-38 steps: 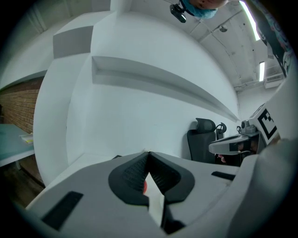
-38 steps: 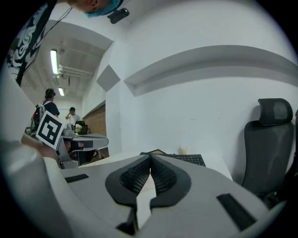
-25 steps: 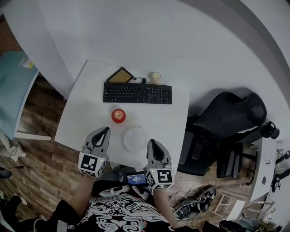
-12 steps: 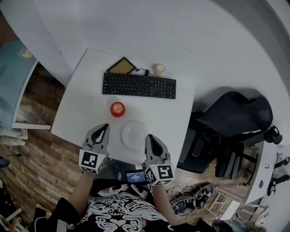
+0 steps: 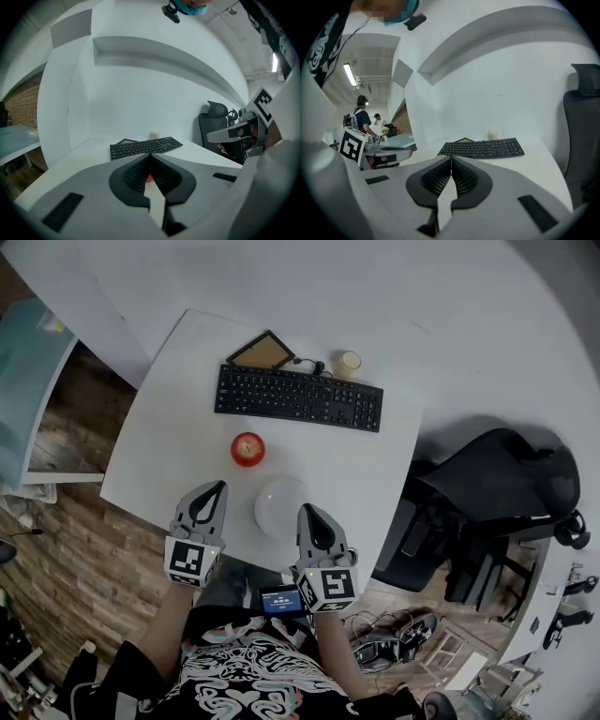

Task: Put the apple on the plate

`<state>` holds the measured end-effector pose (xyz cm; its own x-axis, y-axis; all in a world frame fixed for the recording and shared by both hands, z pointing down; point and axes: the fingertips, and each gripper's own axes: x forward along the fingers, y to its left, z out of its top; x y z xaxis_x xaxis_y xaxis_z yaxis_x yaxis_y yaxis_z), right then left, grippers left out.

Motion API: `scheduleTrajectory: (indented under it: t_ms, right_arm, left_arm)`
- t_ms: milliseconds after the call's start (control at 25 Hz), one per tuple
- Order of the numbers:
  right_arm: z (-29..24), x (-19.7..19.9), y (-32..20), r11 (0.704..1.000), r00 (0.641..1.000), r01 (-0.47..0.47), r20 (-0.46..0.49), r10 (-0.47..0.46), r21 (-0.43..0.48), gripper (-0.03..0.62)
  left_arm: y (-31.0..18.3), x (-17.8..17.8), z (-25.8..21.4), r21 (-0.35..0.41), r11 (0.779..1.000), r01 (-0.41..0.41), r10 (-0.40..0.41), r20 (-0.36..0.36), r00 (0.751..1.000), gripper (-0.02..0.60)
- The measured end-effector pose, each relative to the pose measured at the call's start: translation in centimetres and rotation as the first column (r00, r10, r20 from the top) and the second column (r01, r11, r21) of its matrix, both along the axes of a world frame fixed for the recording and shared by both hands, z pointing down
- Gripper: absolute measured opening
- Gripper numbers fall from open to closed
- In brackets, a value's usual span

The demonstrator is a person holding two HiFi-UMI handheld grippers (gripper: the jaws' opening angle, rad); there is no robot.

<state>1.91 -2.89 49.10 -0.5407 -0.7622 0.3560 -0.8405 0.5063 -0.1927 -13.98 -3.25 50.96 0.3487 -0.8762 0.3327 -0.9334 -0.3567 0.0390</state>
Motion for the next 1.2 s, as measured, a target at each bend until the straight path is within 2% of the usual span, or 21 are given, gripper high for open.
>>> scheduleTrajectory:
  t_ms: [120, 400, 840, 1080, 1160, 1200]
  right_arm:
    - [0.8, -0.2, -0.6, 1.0, 1.0, 0.022, -0.009, -0.022, -0.005, 0.028]
    - [2.4, -0.8, -1.8, 0.998, 0.998, 0.06, -0.018, -0.06, -0.026, 0.028]
    - [4.4, -1.7, -3.5, 0.992, 0.993, 0.113, -0.038, -0.115, -0.047, 0.028]
    - [5.8, -2.7, -4.1, 0.984, 0.98, 0.171, -0.096, -0.176, -0.054, 0.028]
    - [6.0, -3.0, -4.4, 0.982, 0.978, 0.179, -0.095, -0.184, -0.062, 0.028]
    - [6.1, -3.0, -4.5, 0.982, 0.978, 0.179, -0.095, -0.185, -0.067, 0.028]
  left_arm:
    - [-0.7, 0.1, 0.4, 0.019, 1.0, -0.014, 0.014, -0.001, 1.0, 0.014]
    - [-1.5, 0.4, 2.5, -0.039, 0.999, -0.032, 0.032, 0.019, 0.999, 0.014]
    - [-3.4, 0.9, 4.6, -0.066, 0.996, -0.054, 0.056, 0.036, 0.998, 0.014]
    - [-4.5, 0.9, 5.6, -0.087, 0.994, -0.062, 0.066, 0.034, 0.997, 0.015]
    - [-4.8, 1.1, 5.7, -0.088, 0.993, -0.077, 0.08, 0.029, 0.996, 0.025]
    - [-4.9, 1.3, 5.8, -0.085, 0.992, -0.089, 0.09, 0.017, 0.996, 0.053]
